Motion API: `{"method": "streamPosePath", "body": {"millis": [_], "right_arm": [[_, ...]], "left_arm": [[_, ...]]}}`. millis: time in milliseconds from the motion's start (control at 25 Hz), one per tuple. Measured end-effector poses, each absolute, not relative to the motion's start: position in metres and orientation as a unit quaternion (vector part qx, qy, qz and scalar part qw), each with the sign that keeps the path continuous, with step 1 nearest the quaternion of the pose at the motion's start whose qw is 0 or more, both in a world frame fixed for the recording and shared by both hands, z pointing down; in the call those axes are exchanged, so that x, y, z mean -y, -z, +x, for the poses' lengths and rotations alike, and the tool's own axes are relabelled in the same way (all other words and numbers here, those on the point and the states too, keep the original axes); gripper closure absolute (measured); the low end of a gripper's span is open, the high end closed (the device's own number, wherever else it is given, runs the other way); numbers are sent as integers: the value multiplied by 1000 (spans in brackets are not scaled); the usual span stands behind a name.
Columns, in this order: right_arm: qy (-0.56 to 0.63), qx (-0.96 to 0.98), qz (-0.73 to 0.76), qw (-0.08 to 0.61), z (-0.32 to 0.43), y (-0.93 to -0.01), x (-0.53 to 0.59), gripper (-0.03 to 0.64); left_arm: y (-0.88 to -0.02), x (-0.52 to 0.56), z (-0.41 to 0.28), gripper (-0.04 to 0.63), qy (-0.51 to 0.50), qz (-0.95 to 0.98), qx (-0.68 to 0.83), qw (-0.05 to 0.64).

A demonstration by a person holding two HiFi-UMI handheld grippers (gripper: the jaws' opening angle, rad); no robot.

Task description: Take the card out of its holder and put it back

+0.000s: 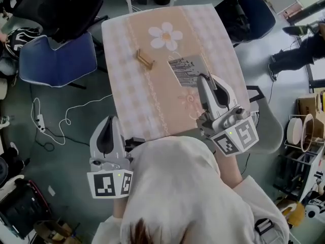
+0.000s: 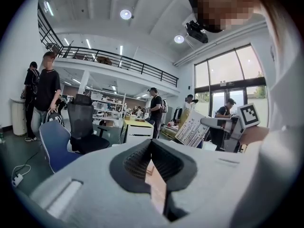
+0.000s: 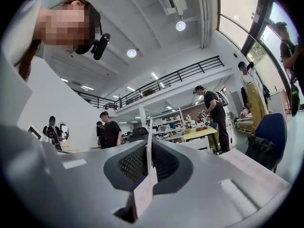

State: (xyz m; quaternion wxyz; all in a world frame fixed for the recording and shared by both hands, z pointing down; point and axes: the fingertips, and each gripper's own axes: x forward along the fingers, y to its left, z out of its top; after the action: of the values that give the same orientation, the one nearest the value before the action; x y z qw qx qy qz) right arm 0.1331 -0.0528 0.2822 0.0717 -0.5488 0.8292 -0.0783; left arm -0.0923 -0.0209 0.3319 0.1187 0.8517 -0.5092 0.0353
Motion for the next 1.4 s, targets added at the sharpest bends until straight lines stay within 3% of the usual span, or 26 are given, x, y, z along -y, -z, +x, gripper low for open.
{"method": "streamPosePath", "body": {"millis": [1400], "right_arm": [[119,-845,-521,6,111,-333,-31,601]], "left_arm": [[-336,-13,-82,595,-37,869,482,105]]}}
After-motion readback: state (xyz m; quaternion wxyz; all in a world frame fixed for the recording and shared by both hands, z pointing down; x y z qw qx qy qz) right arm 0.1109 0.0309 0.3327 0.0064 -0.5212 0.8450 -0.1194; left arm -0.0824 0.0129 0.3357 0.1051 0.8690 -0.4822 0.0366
